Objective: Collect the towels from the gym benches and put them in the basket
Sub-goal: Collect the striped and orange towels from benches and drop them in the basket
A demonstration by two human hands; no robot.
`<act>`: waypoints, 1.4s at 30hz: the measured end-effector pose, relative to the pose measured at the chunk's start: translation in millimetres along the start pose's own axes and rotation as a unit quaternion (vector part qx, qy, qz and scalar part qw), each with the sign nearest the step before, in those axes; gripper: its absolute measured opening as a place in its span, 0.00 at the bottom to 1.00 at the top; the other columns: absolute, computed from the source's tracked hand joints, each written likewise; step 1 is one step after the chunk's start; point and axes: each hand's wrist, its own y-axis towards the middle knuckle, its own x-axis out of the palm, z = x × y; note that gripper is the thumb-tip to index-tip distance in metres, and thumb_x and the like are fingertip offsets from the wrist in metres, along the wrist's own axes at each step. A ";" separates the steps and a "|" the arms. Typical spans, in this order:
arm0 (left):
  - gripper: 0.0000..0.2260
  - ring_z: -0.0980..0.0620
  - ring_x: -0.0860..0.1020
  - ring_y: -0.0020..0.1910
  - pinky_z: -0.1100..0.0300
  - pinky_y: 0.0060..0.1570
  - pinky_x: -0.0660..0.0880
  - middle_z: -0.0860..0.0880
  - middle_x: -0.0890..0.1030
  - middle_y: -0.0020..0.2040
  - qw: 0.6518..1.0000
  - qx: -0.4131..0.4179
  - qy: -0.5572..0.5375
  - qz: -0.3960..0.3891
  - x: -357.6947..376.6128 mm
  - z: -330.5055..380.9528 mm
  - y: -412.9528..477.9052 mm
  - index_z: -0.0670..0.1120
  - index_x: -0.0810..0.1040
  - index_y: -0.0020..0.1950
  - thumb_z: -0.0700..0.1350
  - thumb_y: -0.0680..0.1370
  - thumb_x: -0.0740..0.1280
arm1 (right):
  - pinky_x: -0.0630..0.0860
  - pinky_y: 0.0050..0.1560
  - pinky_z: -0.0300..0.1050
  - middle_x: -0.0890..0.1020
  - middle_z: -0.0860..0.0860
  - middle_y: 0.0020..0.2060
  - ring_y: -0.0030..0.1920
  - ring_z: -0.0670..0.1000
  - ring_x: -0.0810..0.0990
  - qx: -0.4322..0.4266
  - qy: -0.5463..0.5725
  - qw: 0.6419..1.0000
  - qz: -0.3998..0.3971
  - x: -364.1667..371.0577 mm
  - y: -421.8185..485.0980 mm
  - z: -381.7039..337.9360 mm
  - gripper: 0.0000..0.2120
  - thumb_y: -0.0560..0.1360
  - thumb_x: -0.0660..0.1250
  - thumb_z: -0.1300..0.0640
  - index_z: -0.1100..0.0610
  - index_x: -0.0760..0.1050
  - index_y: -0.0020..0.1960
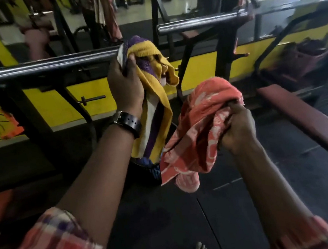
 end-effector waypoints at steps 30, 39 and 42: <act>0.18 0.50 0.74 0.64 0.84 0.51 0.62 0.43 0.75 0.67 0.954 -0.231 0.173 0.083 97.0 -312.1 95.3 0.44 0.72 0.71 0.43 0.80 0.63 | 0.81 0.50 0.51 0.82 0.59 0.40 0.41 0.57 0.83 0.249 0.041 0.945 -0.210 170.9 311.2 84.8 0.14 0.77 0.53 0.58 0.62 0.77 0.49; 0.20 0.47 0.76 0.64 0.66 0.63 0.71 0.44 0.78 0.65 0.930 -0.300 0.190 0.095 93.7 -313.1 44.4 0.44 0.72 0.71 0.39 0.78 0.65 | 0.79 0.46 0.45 0.79 0.57 0.37 0.38 0.55 0.80 0.246 0.076 0.934 -0.250 196.1 328.9 84.1 0.16 0.78 0.51 0.59 0.61 0.76 0.42; 0.44 0.61 0.77 0.60 0.60 0.56 0.78 0.60 0.77 0.62 0.914 -0.391 0.082 -0.069 113.8 -309.6 19.9 0.52 0.54 0.79 0.35 0.70 0.75 | 0.79 0.43 0.43 0.80 0.56 0.34 0.36 0.54 0.81 0.263 0.094 0.922 -0.268 193.6 324.4 80.2 0.17 0.79 0.51 0.59 0.61 0.76 0.40</act>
